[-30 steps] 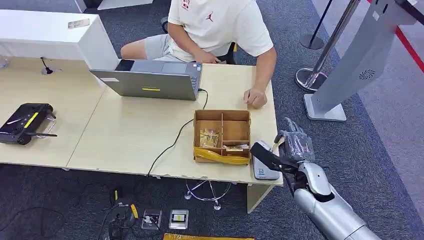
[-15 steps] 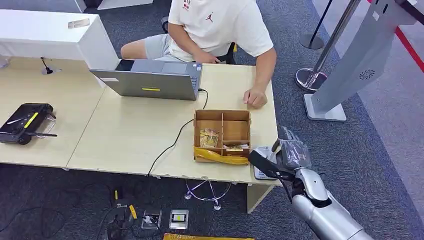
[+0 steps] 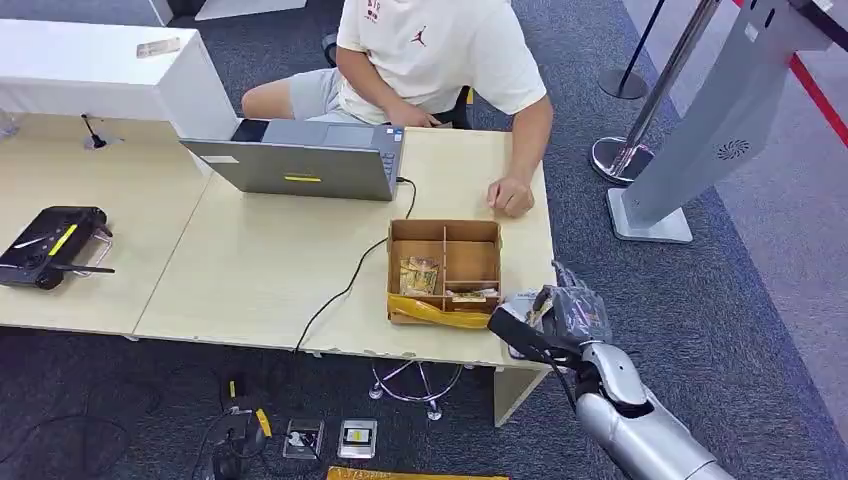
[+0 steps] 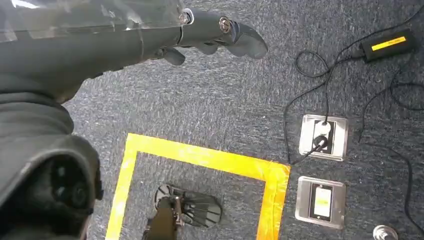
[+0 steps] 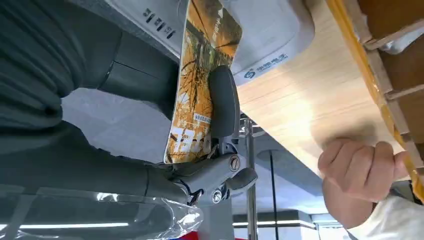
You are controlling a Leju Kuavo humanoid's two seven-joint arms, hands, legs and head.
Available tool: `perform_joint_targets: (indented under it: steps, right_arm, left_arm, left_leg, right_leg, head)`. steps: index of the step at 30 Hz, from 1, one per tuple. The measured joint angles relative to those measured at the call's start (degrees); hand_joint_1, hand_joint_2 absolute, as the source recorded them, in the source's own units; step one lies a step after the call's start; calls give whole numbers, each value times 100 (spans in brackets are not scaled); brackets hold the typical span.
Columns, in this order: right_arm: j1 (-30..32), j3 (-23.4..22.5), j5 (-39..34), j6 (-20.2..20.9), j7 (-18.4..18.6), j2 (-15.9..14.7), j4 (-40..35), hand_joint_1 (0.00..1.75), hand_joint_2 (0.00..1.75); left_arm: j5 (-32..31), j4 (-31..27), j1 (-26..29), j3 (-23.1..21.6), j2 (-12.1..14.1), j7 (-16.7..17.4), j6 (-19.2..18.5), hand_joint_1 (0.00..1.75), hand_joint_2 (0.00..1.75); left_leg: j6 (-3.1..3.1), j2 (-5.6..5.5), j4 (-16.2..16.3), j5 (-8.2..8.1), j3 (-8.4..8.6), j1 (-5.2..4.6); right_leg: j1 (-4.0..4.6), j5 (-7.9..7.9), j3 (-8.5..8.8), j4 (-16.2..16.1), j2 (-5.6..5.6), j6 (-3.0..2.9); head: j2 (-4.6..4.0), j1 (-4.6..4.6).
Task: Pass the card to the sensor for recognition and then transmit it.
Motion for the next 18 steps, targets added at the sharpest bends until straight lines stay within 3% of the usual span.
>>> perform_joint_targets:
  steps: [11,18]
  right_arm:
    - [-13,35,144,-206,-2,94,120,175,175]
    - [-244,-4,389,-291,179,51,-6,175,175]
  left_arm:
    - [-61,-20,-1,-2,4,81,-50,0,0]
    - [-52,-31,-4,-2,4,129,-61,0,0]
  left_leg:
    - [0,0,0,0,2,0]
    - [0,2,1,1,2,-1]
  right_leg:
    - [0,0,1,0,0,0]
    - [-1,3,1,1,4,-1]
  head:
    - [0,0]
    - [0,-2]
